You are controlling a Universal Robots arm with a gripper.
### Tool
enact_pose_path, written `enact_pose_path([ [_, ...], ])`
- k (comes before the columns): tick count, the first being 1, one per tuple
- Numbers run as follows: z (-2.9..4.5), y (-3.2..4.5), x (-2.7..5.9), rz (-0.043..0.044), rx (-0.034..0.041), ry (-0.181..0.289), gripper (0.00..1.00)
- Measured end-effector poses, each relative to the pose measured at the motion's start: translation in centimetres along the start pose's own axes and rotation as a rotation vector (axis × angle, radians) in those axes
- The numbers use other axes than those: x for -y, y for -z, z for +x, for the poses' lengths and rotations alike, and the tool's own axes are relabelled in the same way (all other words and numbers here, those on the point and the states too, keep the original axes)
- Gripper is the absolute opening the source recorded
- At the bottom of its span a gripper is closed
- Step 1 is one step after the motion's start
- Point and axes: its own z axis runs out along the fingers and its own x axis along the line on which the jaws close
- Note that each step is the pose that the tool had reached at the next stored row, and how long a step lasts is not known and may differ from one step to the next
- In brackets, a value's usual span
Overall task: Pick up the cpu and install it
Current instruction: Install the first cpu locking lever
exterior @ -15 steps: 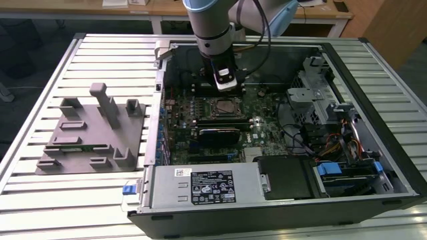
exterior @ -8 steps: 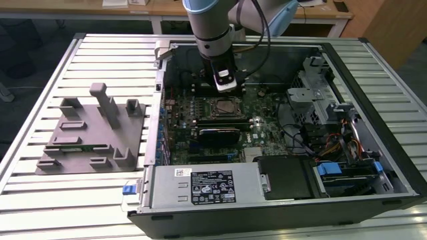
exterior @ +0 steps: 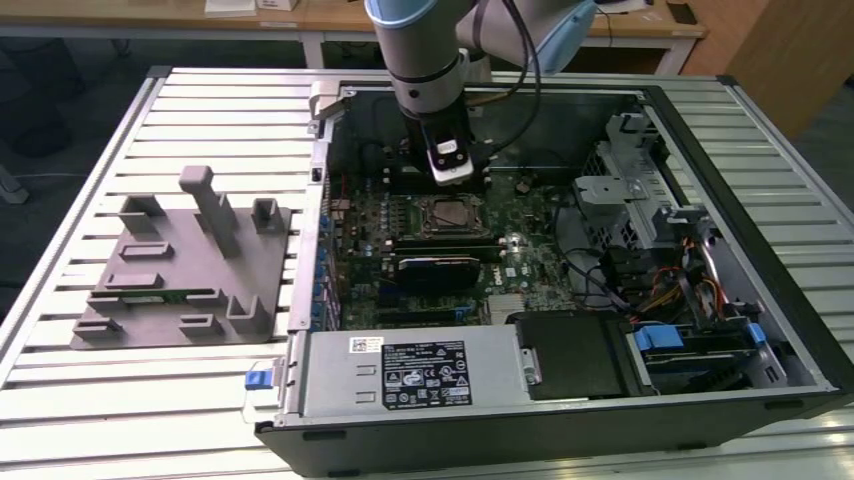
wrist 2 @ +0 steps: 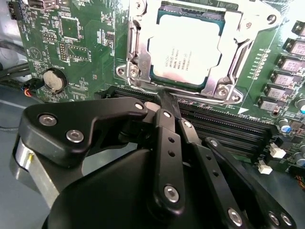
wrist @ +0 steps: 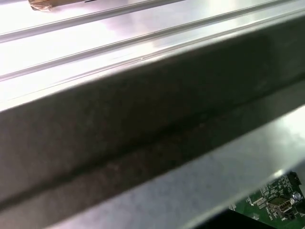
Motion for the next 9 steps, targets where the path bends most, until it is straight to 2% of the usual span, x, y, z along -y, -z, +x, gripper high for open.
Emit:
enact_pose_path([
  [4, 0.01, 0.02, 0.06, -0.0003, -0.0003, 0.000, 0.11],
  [9, -0.03, 0.02, 0.17, -0.0097, -0.0042, -0.003, 0.11],
])
